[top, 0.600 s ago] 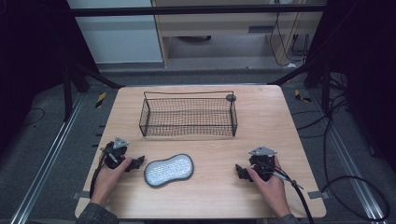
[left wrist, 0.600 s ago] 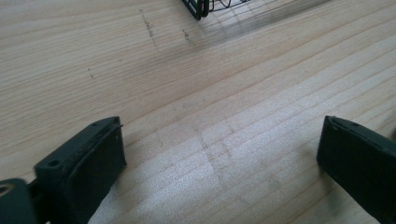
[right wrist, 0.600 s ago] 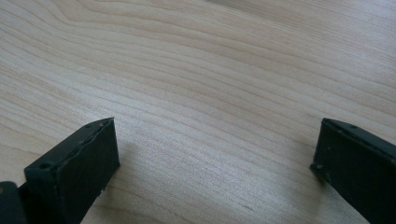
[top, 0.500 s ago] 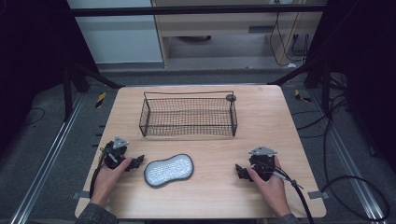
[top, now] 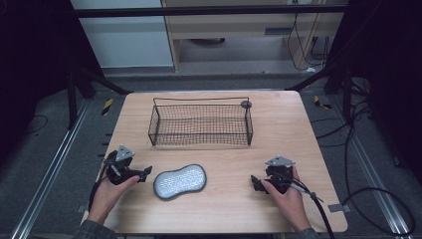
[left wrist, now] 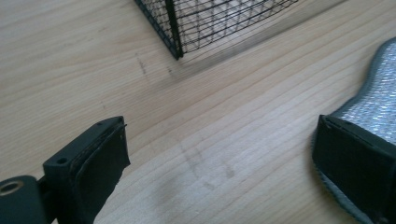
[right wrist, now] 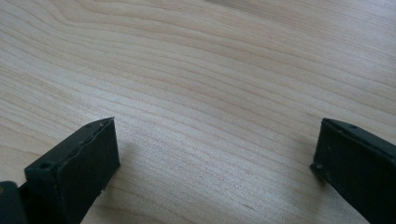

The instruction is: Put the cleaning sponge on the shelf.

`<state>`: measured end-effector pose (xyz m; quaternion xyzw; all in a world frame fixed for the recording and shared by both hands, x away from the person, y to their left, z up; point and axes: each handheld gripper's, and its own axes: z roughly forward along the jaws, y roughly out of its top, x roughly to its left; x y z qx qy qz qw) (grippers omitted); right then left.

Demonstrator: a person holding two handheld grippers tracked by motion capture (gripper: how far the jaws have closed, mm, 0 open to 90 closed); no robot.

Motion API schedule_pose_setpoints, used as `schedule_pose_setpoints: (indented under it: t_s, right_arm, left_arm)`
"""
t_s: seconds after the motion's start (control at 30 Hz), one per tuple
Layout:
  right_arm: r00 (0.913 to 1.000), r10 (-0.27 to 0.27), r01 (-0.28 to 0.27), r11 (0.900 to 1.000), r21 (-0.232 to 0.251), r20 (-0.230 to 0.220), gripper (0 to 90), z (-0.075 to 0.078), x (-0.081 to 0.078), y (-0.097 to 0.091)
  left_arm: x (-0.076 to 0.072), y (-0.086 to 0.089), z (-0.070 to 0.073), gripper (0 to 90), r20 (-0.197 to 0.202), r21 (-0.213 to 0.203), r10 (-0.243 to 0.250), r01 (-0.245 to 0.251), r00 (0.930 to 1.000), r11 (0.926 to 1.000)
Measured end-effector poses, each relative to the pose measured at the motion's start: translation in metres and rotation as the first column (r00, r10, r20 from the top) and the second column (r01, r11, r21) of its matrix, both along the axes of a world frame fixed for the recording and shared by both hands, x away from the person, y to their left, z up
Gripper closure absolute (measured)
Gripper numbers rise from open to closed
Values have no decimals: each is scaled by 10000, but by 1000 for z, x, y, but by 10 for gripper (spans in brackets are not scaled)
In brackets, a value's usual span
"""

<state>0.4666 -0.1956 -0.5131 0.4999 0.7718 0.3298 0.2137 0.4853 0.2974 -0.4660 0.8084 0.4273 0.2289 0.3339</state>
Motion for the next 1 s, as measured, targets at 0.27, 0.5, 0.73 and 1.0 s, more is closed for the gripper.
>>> schedule_pose_setpoints:
  t_s: [0.27, 0.5, 0.73, 1.0]
  right_arm:
    - [10000, 13, -13, 10000, -18, 11, 4, 0, 0, 0]
    - [9999, 91, -90, 9999, -58, 42, 4, 0, 0, -1]
    - [9999, 163, -163, 9998, -81, 44, 4, 0, -1, -2]
    - [9999, 91, -90, 9999, 64, -69, 5, 1, -1, -1]
  left_arm:
    - [-4, -23, 9, 37, -341, 384, -999, 1011, 9944, 9941]
    - [-10, -42, 14, 37, -768, 696, -1679, 1733, 9828, 9824]
    - [-14, -62, 18, 33, -1435, 1307, -2552, 2739, 9562, 9528]
    - [-18, -76, 24, 33, -1989, 1723, -3270, 3614, 9239, 9163]
